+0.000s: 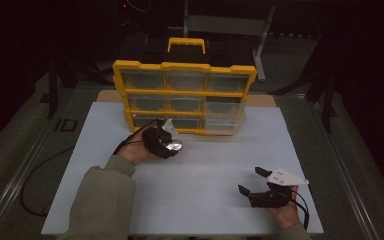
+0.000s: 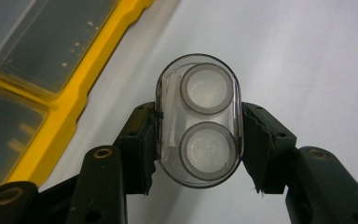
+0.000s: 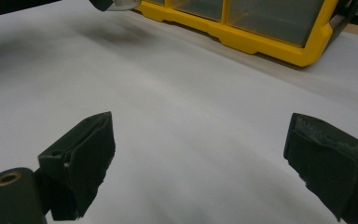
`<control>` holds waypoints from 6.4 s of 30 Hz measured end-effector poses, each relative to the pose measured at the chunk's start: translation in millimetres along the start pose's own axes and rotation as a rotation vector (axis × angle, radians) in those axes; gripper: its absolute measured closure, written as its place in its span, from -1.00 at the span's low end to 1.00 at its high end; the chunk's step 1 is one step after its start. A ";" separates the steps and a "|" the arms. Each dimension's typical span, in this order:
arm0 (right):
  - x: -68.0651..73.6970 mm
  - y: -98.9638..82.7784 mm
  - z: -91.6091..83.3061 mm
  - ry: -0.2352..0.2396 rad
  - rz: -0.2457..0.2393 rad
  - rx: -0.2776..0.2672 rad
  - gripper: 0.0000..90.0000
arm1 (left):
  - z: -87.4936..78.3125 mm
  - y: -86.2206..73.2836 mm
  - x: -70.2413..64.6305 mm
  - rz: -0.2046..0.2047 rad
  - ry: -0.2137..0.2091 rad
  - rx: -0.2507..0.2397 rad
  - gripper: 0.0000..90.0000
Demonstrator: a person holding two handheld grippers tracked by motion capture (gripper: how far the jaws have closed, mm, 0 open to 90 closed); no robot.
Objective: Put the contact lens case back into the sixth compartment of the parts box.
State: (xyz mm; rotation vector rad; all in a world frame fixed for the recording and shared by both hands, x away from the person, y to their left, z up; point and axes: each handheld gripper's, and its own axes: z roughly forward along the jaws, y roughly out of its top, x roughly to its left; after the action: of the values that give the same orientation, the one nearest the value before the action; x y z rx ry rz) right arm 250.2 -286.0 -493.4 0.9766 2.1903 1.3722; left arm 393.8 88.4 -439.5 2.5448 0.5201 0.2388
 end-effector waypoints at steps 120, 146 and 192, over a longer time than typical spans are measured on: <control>-1.1 0.0 0.5 0.014 0.008 -0.004 -0.81 | -81.3 105.5 23.4 0.155 0.053 -0.110 0.10; -0.9 0.6 0.1 0.017 0.019 -0.008 -0.81 | -67.4 151.4 15.2 0.162 0.030 -0.131 0.09; -0.7 0.7 -1.2 -0.004 0.011 -0.029 -0.81 | -88.5 -0.3 -12.3 -0.156 0.301 -0.443 -1.00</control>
State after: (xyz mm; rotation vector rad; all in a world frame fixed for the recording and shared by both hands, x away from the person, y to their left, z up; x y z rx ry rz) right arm 250.2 -287.1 -492.3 0.9808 2.1596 1.4020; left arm 358.8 124.5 -365.7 2.0373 0.6898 0.6125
